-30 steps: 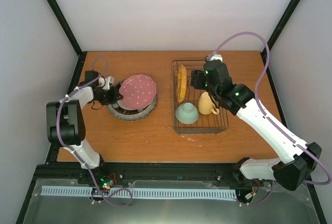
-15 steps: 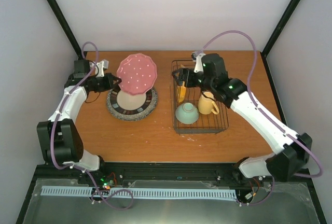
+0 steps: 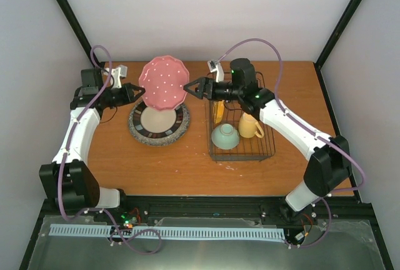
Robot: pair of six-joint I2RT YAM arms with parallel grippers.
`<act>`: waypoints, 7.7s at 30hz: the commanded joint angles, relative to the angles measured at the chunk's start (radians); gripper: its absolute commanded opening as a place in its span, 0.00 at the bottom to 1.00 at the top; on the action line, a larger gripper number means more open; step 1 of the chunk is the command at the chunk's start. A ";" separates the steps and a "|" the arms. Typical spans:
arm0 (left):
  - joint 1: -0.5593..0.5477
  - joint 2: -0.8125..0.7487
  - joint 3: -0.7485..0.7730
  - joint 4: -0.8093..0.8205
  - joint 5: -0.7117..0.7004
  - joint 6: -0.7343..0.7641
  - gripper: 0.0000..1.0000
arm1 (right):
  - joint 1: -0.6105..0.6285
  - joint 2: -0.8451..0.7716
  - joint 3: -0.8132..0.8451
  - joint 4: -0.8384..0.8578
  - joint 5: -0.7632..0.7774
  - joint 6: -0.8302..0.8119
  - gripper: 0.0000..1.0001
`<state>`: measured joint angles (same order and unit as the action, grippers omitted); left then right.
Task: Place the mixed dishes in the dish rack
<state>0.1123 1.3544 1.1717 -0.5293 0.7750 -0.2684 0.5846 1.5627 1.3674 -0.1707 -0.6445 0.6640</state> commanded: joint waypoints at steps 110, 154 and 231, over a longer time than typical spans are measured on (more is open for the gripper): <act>-0.007 -0.228 -0.118 0.106 -0.553 0.039 1.00 | -0.025 -0.062 -0.144 -0.250 1.074 -0.219 0.03; -0.001 -0.156 -0.141 0.083 -0.470 -0.006 1.00 | 0.003 0.075 0.000 -0.443 1.136 -0.178 0.54; 0.069 0.138 -0.300 0.438 0.287 -0.096 0.01 | -0.037 -0.302 -0.103 -0.246 0.687 -0.278 0.68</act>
<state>0.1841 1.5650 0.8368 -0.2192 0.8783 -0.3378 0.5694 1.2331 1.2751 -0.4923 0.2417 0.3882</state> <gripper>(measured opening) 0.065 0.669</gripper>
